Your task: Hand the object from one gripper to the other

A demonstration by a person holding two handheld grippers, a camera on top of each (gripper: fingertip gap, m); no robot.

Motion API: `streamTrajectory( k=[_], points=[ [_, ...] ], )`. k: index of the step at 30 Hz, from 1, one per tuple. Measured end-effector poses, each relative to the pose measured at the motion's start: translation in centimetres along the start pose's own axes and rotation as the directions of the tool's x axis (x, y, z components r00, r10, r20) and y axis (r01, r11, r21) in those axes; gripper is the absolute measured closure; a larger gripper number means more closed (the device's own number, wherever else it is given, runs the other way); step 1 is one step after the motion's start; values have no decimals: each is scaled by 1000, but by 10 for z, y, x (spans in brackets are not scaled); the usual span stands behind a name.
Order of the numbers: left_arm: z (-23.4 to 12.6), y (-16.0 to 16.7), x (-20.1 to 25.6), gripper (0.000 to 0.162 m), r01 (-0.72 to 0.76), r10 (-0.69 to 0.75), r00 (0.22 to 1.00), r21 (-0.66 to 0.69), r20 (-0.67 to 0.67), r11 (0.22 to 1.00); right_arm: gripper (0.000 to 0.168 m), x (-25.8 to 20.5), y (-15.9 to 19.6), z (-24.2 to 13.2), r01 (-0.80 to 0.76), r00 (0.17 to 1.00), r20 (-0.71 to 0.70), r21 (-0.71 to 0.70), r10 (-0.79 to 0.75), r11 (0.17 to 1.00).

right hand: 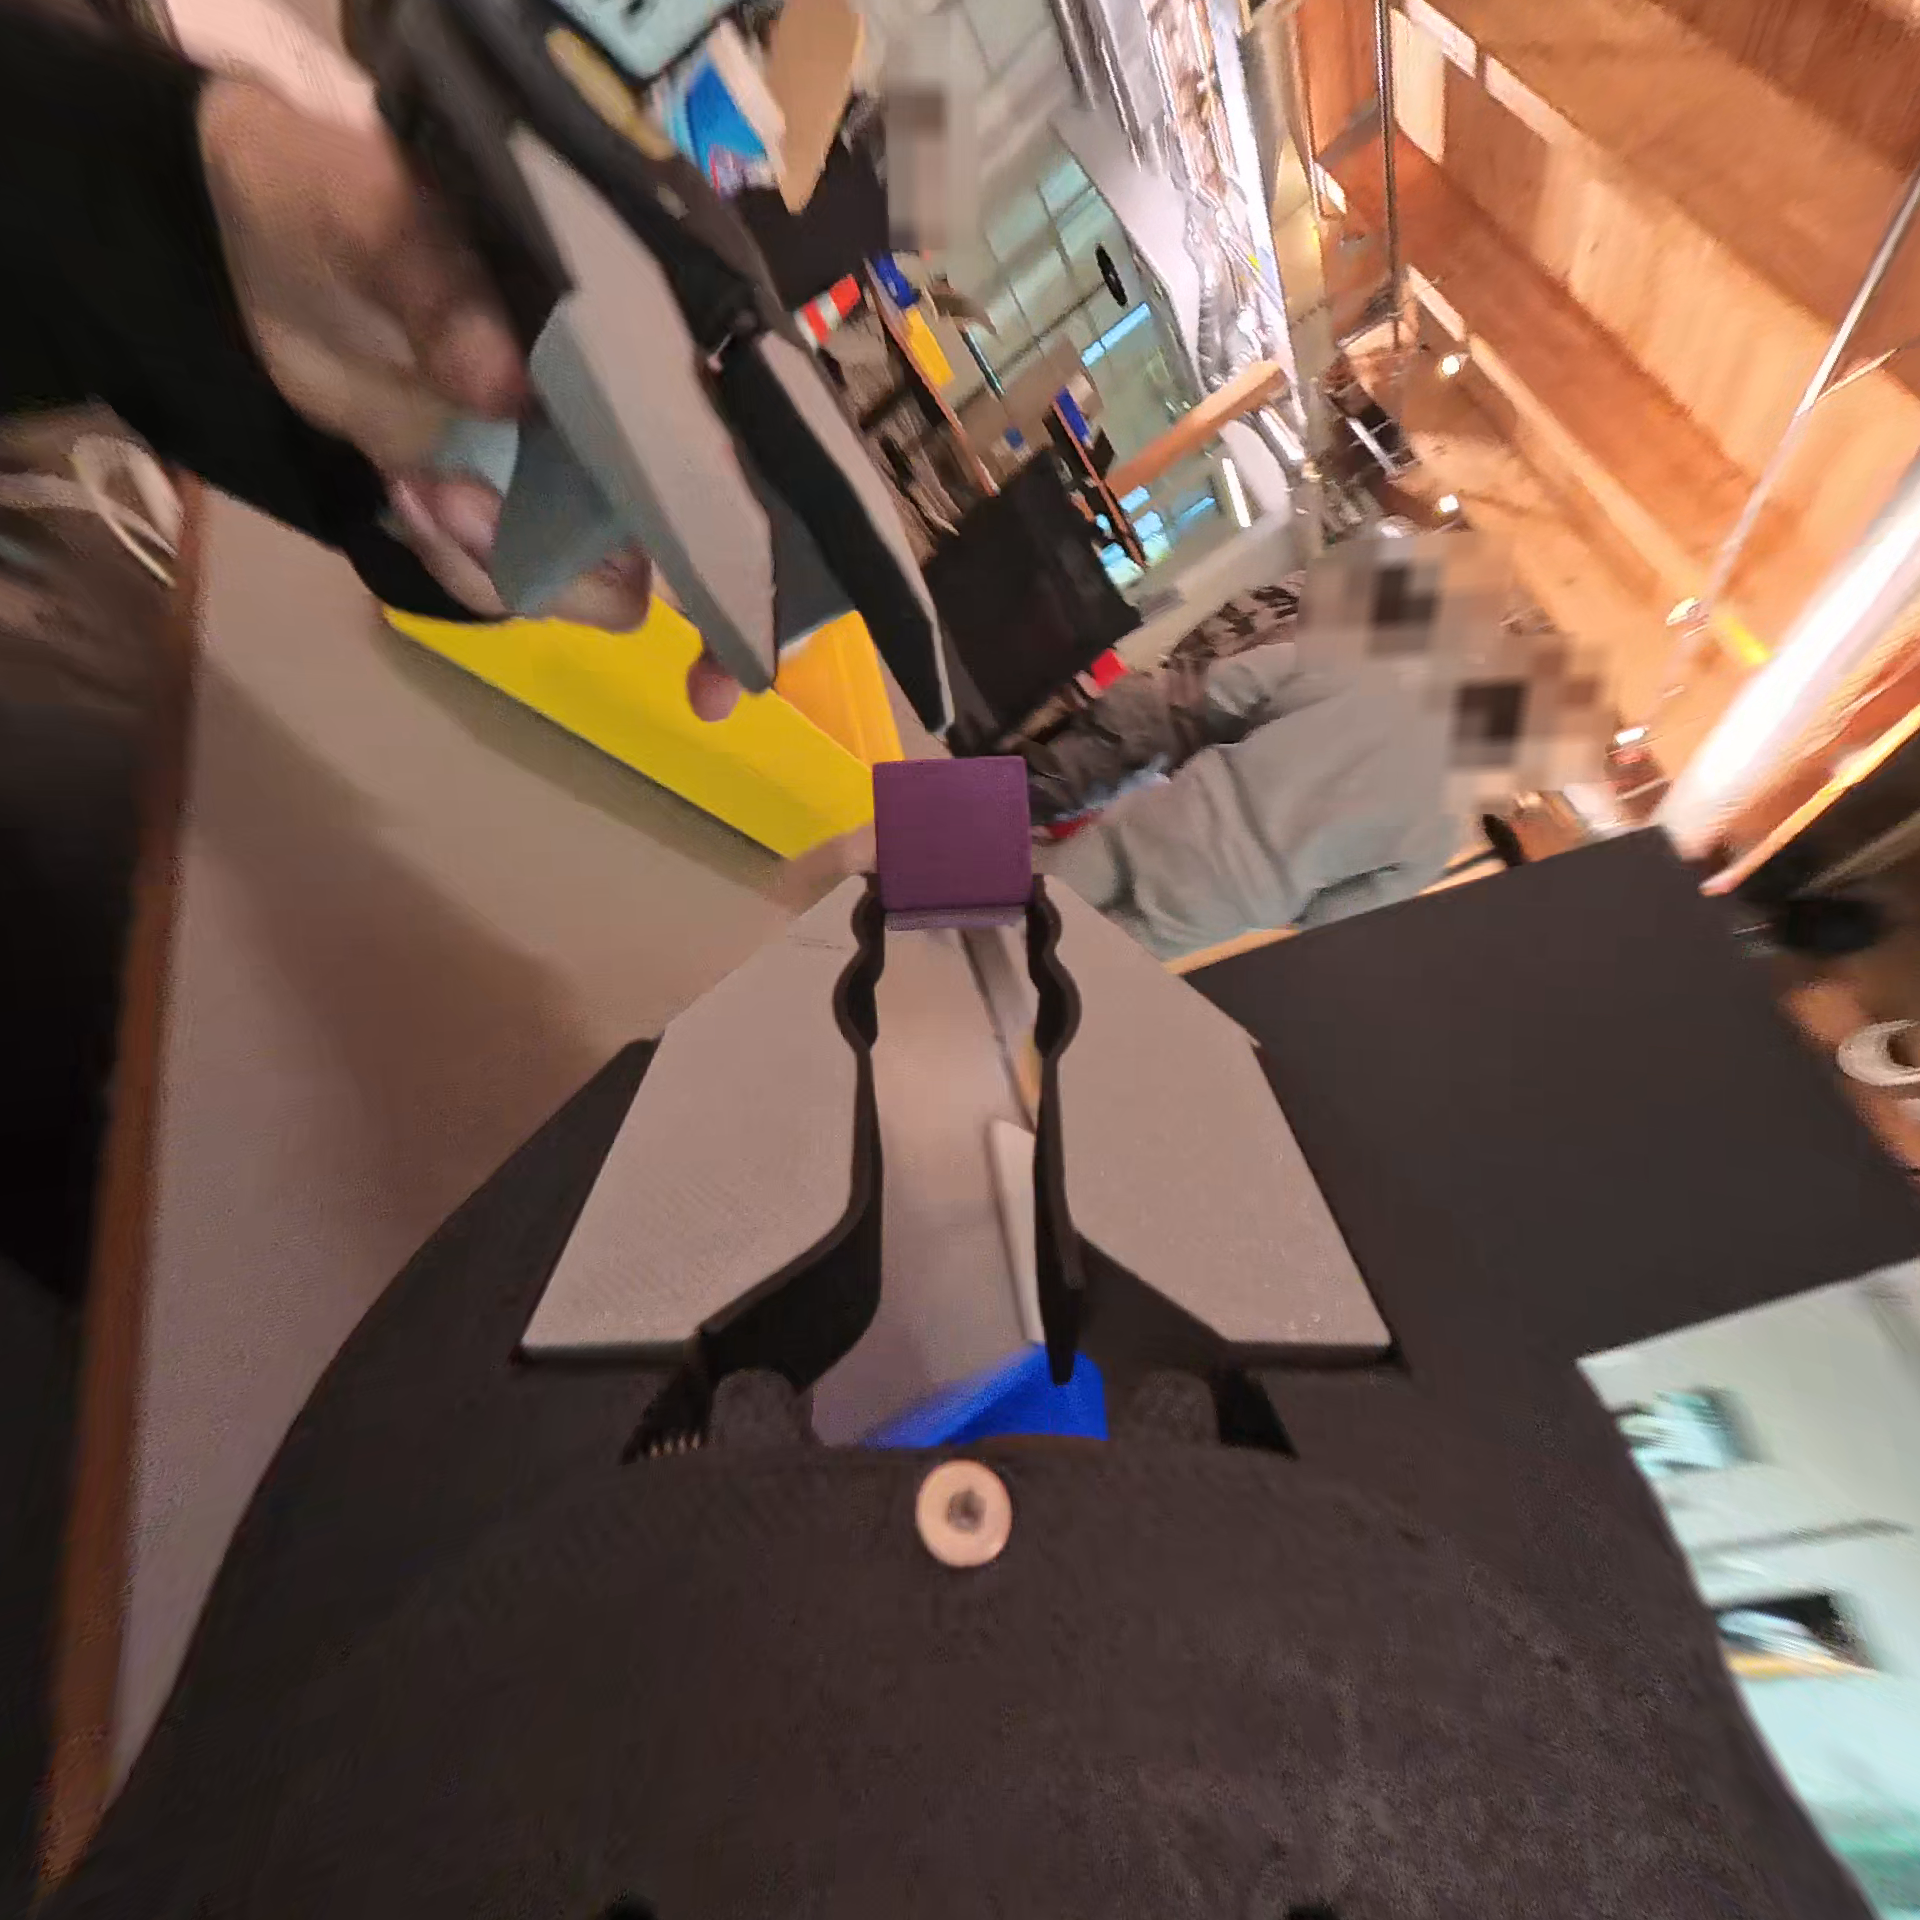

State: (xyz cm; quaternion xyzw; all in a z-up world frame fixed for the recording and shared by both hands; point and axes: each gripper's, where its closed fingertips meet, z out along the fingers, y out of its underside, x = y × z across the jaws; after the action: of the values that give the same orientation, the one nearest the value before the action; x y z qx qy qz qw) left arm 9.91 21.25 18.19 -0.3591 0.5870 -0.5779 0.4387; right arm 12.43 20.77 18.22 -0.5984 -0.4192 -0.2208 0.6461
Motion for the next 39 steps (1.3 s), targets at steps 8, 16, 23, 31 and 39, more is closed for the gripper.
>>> streamTrajectory(
  k=[8,16,23,31,39],
  points=[
    [14,11,7,116,178,-178,979,-9,-96,984,143,-19,4,25,378,916,-73,-179,-395,908],
    [11,11,3,135,-25,23,998,-20,-64,999,142,-25,-1,25,333,938,-60,-120,-342,935],
    [-10,-6,-8,135,-822,849,463,-234,256,519,136,-15,-3,13,-317,935,167,-1,313,948],
    [-18,-26,46,136,-985,918,137,-50,372,167,126,-19,-59,-12,-915,266,737,-9,621,403],
    [-8,-18,46,136,-968,911,229,-17,344,250,143,-48,-68,2,-896,206,792,-83,575,435]
  ],
)
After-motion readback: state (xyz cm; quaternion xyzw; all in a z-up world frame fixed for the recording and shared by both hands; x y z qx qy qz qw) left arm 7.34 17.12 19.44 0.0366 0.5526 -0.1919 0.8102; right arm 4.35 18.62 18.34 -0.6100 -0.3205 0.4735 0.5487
